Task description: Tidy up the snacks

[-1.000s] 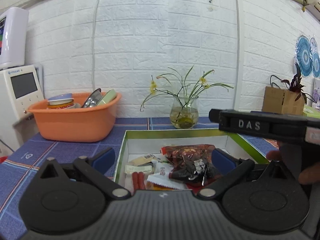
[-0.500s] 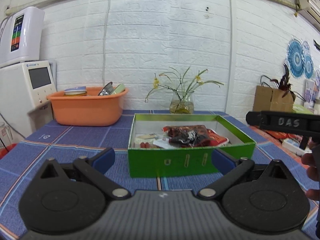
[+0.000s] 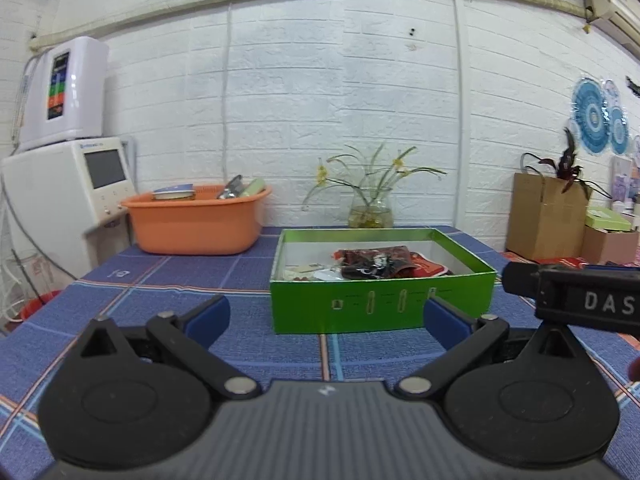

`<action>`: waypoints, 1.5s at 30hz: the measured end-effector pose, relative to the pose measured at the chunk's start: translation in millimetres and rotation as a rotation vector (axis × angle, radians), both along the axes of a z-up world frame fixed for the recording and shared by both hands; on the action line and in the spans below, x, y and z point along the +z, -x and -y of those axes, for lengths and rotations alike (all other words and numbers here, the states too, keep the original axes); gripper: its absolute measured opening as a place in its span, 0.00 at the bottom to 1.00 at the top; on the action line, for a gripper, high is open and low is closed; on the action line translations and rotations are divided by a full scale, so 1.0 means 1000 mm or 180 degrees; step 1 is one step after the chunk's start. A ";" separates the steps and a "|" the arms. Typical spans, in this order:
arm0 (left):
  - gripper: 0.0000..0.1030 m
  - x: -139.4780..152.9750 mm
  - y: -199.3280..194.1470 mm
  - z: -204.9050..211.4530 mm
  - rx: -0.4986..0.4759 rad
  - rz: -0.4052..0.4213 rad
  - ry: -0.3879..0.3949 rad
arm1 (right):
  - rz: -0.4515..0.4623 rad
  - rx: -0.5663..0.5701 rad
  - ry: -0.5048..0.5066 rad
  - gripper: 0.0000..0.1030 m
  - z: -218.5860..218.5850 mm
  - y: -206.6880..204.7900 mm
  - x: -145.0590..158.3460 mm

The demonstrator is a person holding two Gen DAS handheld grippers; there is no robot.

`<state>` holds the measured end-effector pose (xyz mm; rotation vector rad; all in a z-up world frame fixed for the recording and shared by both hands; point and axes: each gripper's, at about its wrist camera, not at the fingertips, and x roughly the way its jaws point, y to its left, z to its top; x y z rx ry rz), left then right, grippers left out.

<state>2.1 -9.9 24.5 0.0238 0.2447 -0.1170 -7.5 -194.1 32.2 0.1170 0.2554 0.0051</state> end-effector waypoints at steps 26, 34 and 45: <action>1.00 -0.016 -0.008 0.001 0.0068 -0.0412 -0.0010 | -0.0141 -0.0305 -0.0099 1.00 0.020 0.009 -0.021; 1.00 -0.020 -0.009 0.007 0.0072 -0.0457 -0.0126 | -0.0205 -0.0292 -0.0100 1.00 0.022 0.004 -0.025; 1.00 -0.025 -0.011 0.011 0.0039 -0.0553 -0.0218 | -0.0252 -0.0254 -0.0058 1.00 0.019 0.002 -0.029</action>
